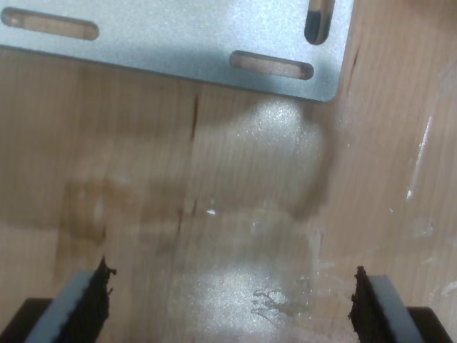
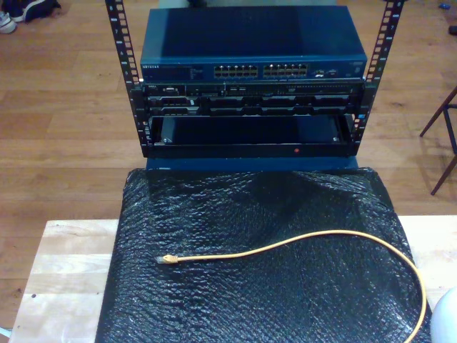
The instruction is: Grab the cable and plug it in
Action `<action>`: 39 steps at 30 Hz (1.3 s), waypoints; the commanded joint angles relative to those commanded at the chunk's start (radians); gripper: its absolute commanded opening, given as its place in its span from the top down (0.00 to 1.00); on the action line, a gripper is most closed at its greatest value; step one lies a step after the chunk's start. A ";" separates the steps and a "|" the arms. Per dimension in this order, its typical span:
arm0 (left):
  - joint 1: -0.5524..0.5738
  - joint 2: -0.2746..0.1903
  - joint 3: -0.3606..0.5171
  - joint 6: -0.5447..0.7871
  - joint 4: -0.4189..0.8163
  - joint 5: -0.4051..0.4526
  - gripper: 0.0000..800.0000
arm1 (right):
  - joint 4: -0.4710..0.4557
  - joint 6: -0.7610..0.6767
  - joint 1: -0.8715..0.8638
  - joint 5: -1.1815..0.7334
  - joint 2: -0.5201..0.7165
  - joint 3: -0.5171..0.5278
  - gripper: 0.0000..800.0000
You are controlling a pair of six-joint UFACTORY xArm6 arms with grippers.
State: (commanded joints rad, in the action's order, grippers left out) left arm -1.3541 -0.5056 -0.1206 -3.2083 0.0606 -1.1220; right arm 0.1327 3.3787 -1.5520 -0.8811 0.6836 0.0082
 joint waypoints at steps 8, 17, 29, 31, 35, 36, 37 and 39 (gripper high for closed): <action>0.000 0.000 0.000 0.000 0.000 0.000 0.00 | -0.002 0.000 0.000 0.000 0.002 0.000 0.00; 0.000 0.000 0.000 -0.002 0.000 -0.003 0.00 | 0.000 0.000 0.000 -0.008 0.002 -0.009 0.00; -0.002 -0.009 -0.044 -0.005 0.003 -0.066 0.00 | -0.002 -0.035 0.000 -0.130 0.015 -0.084 0.00; -0.002 -0.011 -0.052 -0.006 0.003 -0.084 0.00 | -0.002 -0.055 0.000 -0.178 0.015 -0.110 0.00; 0.000 -0.011 -0.066 -0.005 0.003 -0.104 0.00 | 0.002 -0.092 0.002 -0.265 0.017 -0.173 0.00; 0.000 -0.012 -0.069 -0.005 0.003 -0.114 0.00 | 0.005 -0.110 0.002 -0.288 0.020 -0.190 0.00; 0.000 -0.012 -0.078 -0.005 0.003 -0.123 0.00 | 0.005 -0.132 0.002 -0.310 0.021 -0.209 0.00; 0.000 -0.012 -0.107 -0.006 0.003 -0.158 0.00 | 0.006 -0.178 0.005 -0.347 0.021 -0.245 0.00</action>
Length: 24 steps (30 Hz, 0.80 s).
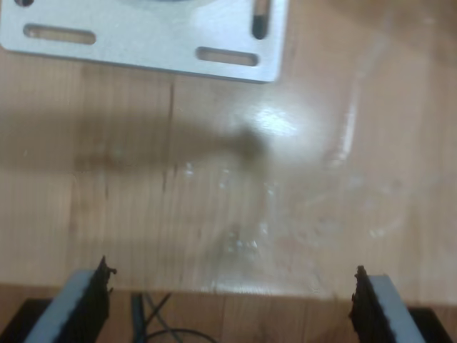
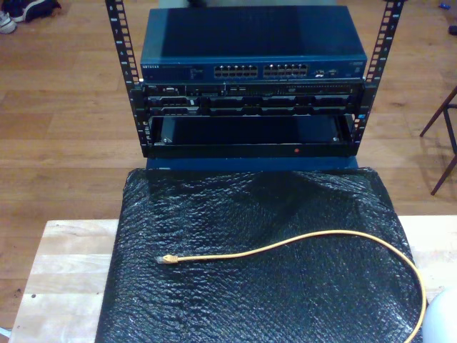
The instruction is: Grab the cable and plug it in
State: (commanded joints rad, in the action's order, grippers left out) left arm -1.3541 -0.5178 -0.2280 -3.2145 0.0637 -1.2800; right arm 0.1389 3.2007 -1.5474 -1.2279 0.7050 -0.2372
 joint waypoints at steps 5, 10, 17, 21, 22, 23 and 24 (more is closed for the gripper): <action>0.018 0.005 -0.101 -0.005 -0.006 -0.141 0.00 | 0.011 -0.115 0.008 -0.025 -0.006 -0.087 0.00; 0.078 0.000 -0.170 -0.043 -0.048 -0.213 0.00 | 0.072 -0.206 0.035 -0.025 -0.012 -0.149 0.00; 0.198 0.008 -0.230 -0.169 -0.112 -0.261 0.00 | 0.161 -0.379 0.103 -0.089 -0.015 -0.238 0.00; 0.282 0.008 -0.247 -0.252 -0.146 -0.296 0.00 | 0.170 -0.503 0.184 -0.132 -0.028 -0.292 0.00; 0.308 0.008 -0.247 -0.275 -0.158 -0.299 0.00 | 0.173 -0.532 0.203 -0.140 -0.034 -0.304 0.00; 0.330 0.008 -0.250 -0.295 -0.167 -0.298 0.00 | 0.173 -0.562 0.221 -0.149 -0.040 -0.318 0.00; 0.351 0.011 -0.259 -0.316 -0.175 -0.299 0.00 | 0.173 -0.592 0.239 -0.161 -0.048 -0.331 0.00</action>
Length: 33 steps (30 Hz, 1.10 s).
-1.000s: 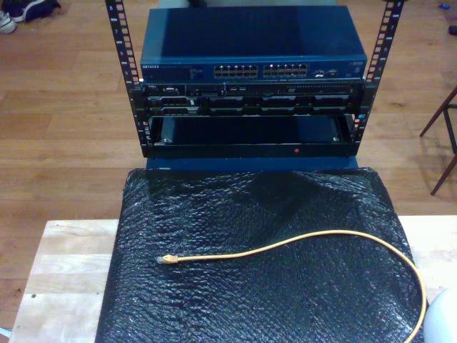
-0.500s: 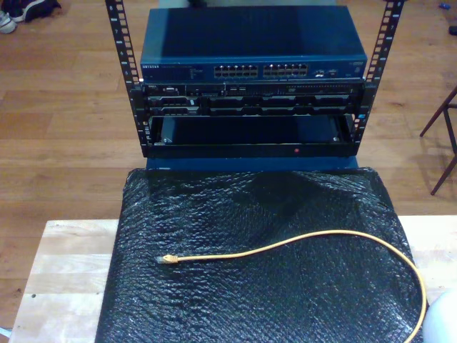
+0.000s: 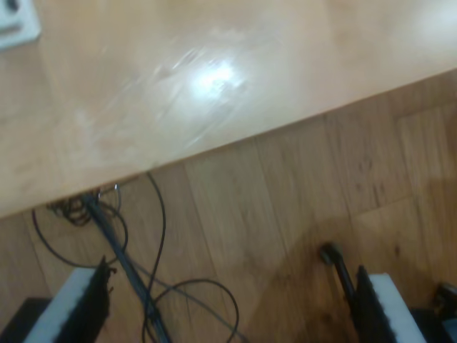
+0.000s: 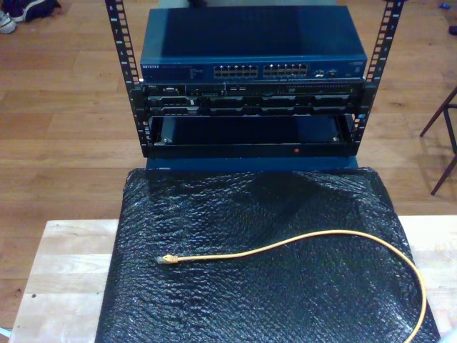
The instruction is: Grab the cable and plug it in
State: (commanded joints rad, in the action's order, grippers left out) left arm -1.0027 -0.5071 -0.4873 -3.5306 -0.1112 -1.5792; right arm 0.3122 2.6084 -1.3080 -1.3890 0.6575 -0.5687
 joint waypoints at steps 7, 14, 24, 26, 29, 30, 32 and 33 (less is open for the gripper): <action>0.087 0.015 -0.031 -0.104 -0.032 0.000 0.00 | 0.028 -0.143 0.106 -0.147 -0.074 -0.138 0.00; 0.141 0.023 -0.064 -0.183 -0.106 -0.002 0.00 | 0.173 -0.198 0.117 -0.328 -0.098 -0.213 0.00; 0.226 0.023 -0.081 -0.276 -0.155 -0.002 0.00 | 0.230 -0.347 0.241 -0.365 -0.098 -0.255 0.00; 0.241 0.023 -0.083 -0.292 -0.161 -0.002 0.00 | 0.233 -0.374 0.278 -0.365 -0.098 -0.267 0.00; 0.267 0.023 -0.084 -0.318 -0.161 -0.002 0.00 | 0.233 -0.431 0.348 -0.361 -0.098 -0.284 0.00; 0.278 0.023 -0.086 -0.330 -0.163 -0.002 0.00 | 0.233 -0.453 0.379 -0.361 -0.098 -0.293 0.00; 0.296 0.023 -0.094 -0.353 -0.166 -0.002 0.00 | 0.235 -0.491 0.434 -0.358 -0.098 -0.307 0.00; 0.304 0.023 -0.097 -0.364 -0.169 -0.002 0.00 | 0.238 -0.511 0.460 -0.356 -0.098 -0.316 0.00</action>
State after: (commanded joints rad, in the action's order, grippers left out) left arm -0.6989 -0.4841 -0.5840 -3.8942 -0.2800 -1.5808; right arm 0.5501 2.0975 -0.8477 -1.7449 0.5593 -0.8847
